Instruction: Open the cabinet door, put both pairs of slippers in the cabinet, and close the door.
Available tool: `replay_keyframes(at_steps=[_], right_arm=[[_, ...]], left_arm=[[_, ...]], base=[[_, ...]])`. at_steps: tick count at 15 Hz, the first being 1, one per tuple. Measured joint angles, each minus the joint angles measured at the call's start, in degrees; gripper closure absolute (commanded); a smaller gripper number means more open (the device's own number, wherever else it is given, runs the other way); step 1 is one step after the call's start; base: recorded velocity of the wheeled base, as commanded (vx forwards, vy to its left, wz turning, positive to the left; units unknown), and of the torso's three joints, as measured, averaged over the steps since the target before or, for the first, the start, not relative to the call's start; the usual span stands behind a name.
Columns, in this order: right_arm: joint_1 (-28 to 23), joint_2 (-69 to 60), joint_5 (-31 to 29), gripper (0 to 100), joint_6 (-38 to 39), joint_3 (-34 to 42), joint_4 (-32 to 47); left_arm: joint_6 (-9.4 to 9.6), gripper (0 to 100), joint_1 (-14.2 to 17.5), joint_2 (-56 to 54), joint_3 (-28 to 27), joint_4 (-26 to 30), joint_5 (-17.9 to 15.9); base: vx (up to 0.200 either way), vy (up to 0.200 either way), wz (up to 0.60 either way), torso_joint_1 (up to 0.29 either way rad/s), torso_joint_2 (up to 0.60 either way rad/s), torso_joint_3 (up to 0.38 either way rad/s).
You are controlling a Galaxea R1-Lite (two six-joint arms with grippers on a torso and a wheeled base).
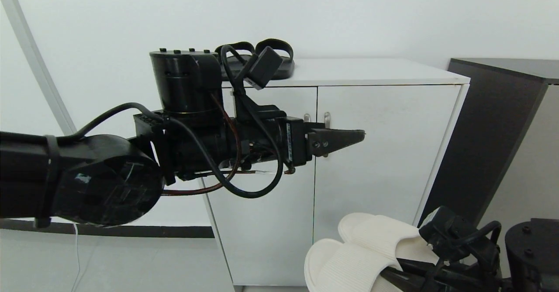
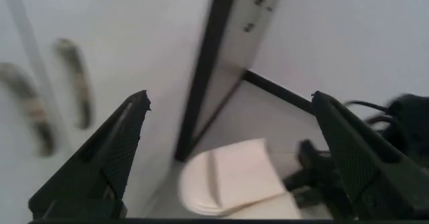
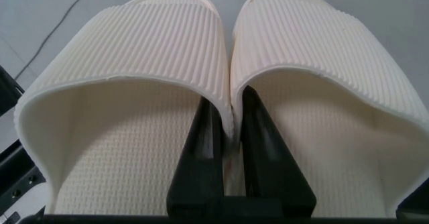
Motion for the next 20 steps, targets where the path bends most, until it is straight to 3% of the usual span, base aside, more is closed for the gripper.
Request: replay_keyframes(at_steps=[1,3,8,11,15,20], right_arm=[[0.0,0.3,0.0,100,0.0,0.0,0.0],[0.1,0.5,0.0,100,-0.1,0.1,0.0],[0.1,1.0,0.0,100,-0.1,0.1,0.0],[0.2,1.0,0.0,100,-0.1,0.1,-0.1],[0.1,1.4,0.1,100,0.0,0.1,-0.1],[0.1,1.8,0.2,100,0.0,0.2,-0.1]], left_arm=[[-2.06,0,0.1,0.7,-0.6,-0.1,-2.2],[-2.82,0,0.3,2.1,-2.3,-0.2,-2.9],[-3.04,0,0.7,6.3,-6.7,0.5,2.1],[-3.36,0,0.9,9.0,-7.6,0.7,8.2],[-3.89,0,1.9,10.3,-9.5,6.7,8.2],[-3.91,0,2.5,12.5,-13.5,7.1,9.6]], base=[[0.000,0.000,0.00,0.000,0.00,0.000],[0.000,0.000,0.00,0.000,0.00,0.000],[0.000,0.000,0.00,0.000,0.00,0.000],[0.000,0.000,0.00,0.000,0.00,0.000],[0.000,0.000,0.00,0.000,0.00,0.000],[0.000,0.000,0.00,0.000,0.00,0.000]])
